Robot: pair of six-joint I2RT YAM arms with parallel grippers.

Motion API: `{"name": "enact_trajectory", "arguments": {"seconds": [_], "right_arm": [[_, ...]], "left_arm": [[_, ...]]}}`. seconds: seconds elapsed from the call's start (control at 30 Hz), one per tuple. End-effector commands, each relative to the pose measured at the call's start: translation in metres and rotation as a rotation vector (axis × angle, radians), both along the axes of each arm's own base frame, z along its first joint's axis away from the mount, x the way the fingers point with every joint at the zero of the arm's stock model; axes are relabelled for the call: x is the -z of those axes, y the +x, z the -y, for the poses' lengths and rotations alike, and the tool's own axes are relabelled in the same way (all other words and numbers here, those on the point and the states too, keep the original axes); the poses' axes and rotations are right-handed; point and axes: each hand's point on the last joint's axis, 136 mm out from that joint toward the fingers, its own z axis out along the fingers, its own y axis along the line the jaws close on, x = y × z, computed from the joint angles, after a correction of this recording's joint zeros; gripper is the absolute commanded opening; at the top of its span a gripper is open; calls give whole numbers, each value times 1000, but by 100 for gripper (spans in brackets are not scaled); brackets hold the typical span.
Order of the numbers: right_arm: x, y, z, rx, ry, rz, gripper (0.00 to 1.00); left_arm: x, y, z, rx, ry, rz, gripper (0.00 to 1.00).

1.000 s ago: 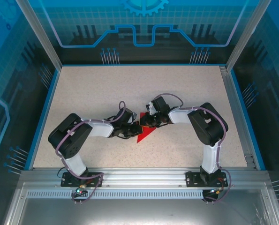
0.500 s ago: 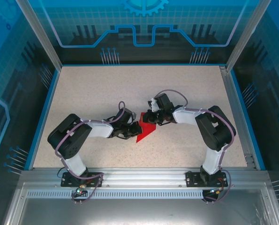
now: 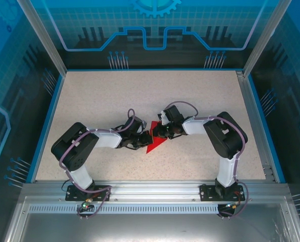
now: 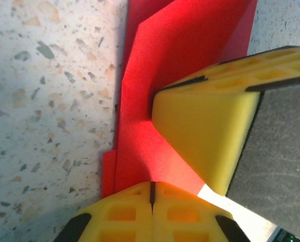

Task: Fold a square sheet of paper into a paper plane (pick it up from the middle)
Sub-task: Fourth fold the wing at the center of the table.

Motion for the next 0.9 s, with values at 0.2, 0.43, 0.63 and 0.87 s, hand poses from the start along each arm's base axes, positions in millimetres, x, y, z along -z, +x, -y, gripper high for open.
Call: {"name": "enact_trajectory", "arguments": {"seconds": [0.2,0.43,0.63,0.87], "right_arm": [[17,56,46,158,-105,40,10],[22,80,69,235,-109,39,11],[21,94,81,273,-105,47,12],[17,109,87,284,-101,51,12]], "left_arm": [[64,-49,-53,-17,249,-196,0],[65,-53,-55,-11,252,-199,0],[66,-56,-58,-14,253,-200,0],[68,-57,-58,-11,255,-203,0]]}}
